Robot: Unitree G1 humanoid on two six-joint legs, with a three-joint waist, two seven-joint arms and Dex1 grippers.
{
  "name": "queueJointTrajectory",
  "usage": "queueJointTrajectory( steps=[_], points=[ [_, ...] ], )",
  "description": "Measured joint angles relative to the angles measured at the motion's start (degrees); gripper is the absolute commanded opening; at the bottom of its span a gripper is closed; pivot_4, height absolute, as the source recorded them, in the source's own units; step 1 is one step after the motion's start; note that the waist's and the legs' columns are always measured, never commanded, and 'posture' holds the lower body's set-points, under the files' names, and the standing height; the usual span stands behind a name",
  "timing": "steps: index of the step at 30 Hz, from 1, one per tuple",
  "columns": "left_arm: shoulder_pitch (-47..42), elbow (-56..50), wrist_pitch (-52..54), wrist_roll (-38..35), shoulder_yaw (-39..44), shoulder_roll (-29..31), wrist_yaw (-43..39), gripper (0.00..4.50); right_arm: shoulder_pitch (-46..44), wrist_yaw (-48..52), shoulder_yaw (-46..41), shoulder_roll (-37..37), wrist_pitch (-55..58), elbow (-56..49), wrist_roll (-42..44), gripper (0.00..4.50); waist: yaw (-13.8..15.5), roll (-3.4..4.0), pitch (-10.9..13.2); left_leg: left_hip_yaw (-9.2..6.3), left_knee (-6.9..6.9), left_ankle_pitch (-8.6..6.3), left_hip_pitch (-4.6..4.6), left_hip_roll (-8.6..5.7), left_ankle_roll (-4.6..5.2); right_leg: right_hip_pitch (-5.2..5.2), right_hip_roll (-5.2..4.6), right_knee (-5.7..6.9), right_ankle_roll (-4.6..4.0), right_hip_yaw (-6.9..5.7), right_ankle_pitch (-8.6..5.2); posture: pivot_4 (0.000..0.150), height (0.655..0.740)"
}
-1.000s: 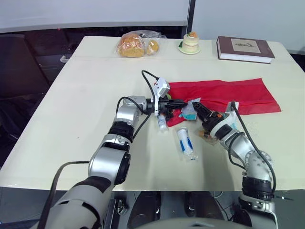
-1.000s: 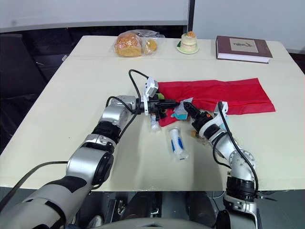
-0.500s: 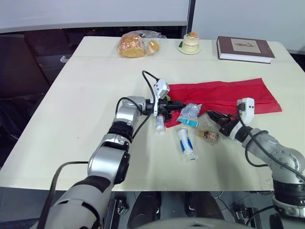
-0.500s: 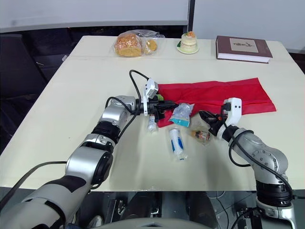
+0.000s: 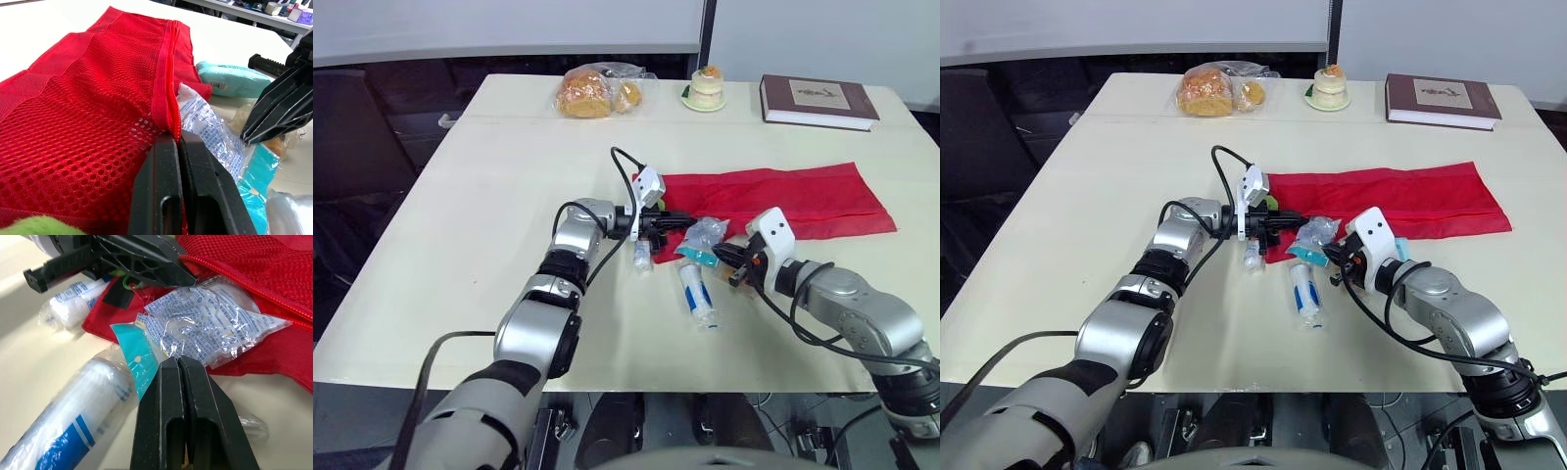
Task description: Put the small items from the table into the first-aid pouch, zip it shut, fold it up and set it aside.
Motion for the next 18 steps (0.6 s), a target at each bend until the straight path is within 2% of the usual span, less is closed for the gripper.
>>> queueJointTrajectory(
  steps=[6, 18],
  points=[
    [0.0, 0.0, 0.0, 0.3, -0.1, -0.2, -0.2, 0.00, -2.9, 0.1, 0.3, 4.7, -0.1, 4.5, -3.5, 0.03, 0.0, 0.00, 0.0, 0.00, 0.01, 0.00, 0.00, 0.00, 0.00, 0.00, 0.00, 0.00, 0.00, 0.00, 0.00, 0.150, 0.7289],
    [0.3, 0.0, 0.0, 1.0, -0.5, -0.3, -0.4, 0.00, -6.5, 0.6, 0.8, 9.5, -1.0, 10.9, -9.7, 0.03, -0.1, 0.00, 0.0, 0.00, 0.02, 0.00, 0.01, 0.00, 0.00, 0.00, 0.00, 0.03, 0.00, -0.01, 0.00, 0.150, 0.7289]
  ],
)
